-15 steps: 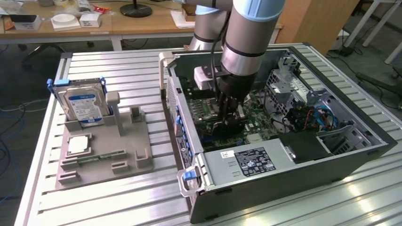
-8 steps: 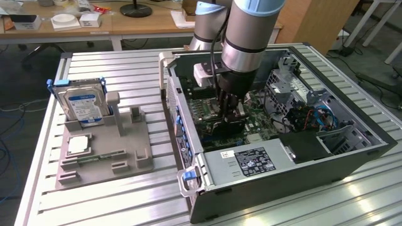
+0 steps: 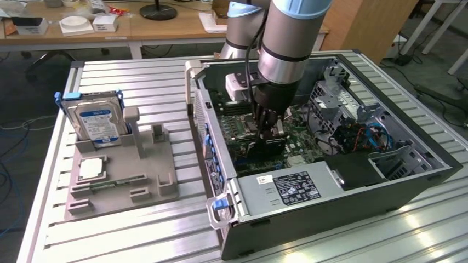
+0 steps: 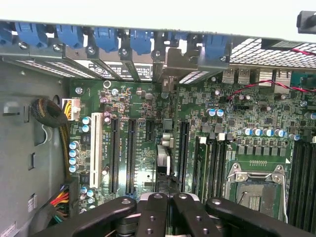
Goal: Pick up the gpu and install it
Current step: 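Insert the gpu into the slot, then press down on the gpu until it lock into place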
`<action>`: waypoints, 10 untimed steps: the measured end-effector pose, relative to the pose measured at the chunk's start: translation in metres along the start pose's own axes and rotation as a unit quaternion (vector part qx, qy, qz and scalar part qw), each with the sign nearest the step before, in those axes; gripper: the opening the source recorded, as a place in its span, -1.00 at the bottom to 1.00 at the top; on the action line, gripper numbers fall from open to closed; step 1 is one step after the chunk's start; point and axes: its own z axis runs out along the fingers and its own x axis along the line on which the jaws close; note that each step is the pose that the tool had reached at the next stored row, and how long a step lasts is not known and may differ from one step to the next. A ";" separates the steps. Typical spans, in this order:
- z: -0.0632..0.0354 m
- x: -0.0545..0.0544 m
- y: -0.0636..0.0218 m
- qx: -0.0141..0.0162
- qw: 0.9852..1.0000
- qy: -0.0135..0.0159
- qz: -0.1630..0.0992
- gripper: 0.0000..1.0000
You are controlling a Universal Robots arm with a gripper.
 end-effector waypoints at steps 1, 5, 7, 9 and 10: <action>0.0000 0.000 0.0000 0.000 1.000 0.000 0.000 -0.80; 0.0000 0.000 0.0000 0.000 1.000 -0.001 0.000 -0.80; 0.0000 0.000 0.0000 0.000 1.000 -0.001 0.000 -0.80; 0.0000 0.000 0.0000 0.000 1.000 -0.001 0.000 -0.80; 0.0000 0.000 0.0000 0.000 1.000 -0.001 0.000 -0.80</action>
